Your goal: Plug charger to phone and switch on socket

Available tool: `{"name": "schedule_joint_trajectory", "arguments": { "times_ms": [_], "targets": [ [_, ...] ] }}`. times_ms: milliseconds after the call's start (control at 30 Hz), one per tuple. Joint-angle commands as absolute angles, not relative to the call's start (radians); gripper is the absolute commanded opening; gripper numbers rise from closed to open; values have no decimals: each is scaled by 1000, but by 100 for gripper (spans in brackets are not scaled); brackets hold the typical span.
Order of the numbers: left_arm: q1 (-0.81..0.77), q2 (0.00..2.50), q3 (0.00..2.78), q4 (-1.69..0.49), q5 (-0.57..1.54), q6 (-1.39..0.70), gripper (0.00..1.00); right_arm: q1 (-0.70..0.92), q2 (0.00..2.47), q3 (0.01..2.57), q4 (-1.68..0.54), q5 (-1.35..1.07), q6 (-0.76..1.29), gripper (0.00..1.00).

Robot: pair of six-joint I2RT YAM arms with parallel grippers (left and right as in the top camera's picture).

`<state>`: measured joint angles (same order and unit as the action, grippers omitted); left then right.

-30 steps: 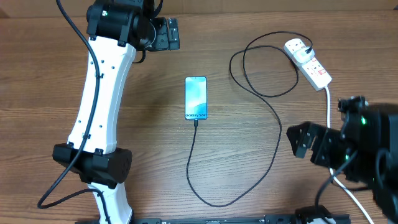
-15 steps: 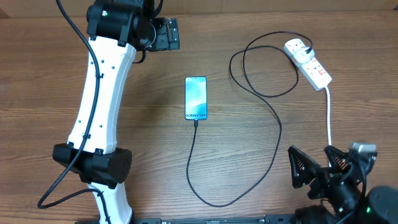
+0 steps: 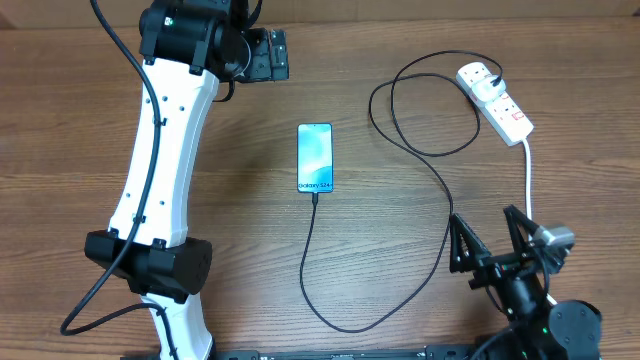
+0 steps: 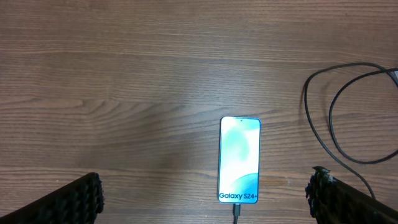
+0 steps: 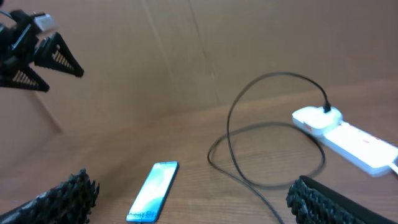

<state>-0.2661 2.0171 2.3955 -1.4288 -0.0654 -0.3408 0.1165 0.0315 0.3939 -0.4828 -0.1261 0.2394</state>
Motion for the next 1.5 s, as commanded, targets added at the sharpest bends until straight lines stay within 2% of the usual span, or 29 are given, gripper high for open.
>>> {"name": "schedule_joint_trajectory", "arguments": {
  "times_ms": [0, 533, 767, 967, 1133, 1467],
  "targets": [
    [-261, 2025, 2397, -1430, -80, -337, 100, 111, 3, 290, -353, -154, 234, 100],
    [-261, 2025, 2397, -1430, -80, -337, 100, 108, 3, 5, 83, -117, 231, 100],
    [-261, 2025, 2397, -1429, -80, -337, 100, 82, 3, 8, 47, -108, 138, 100],
    [-261, 2025, 2397, -1429, -80, -337, 100, 47, 3, 8, -76, -134, 46, 100],
    [-261, 2025, 2397, -1429, -80, -337, 100, 33, 3, 8, -76, -133, -80, 100],
    [-261, 2025, 2397, -1429, -80, -337, 100, 27, 24, 8, -76, -125, -80, 100]
  ]
}}
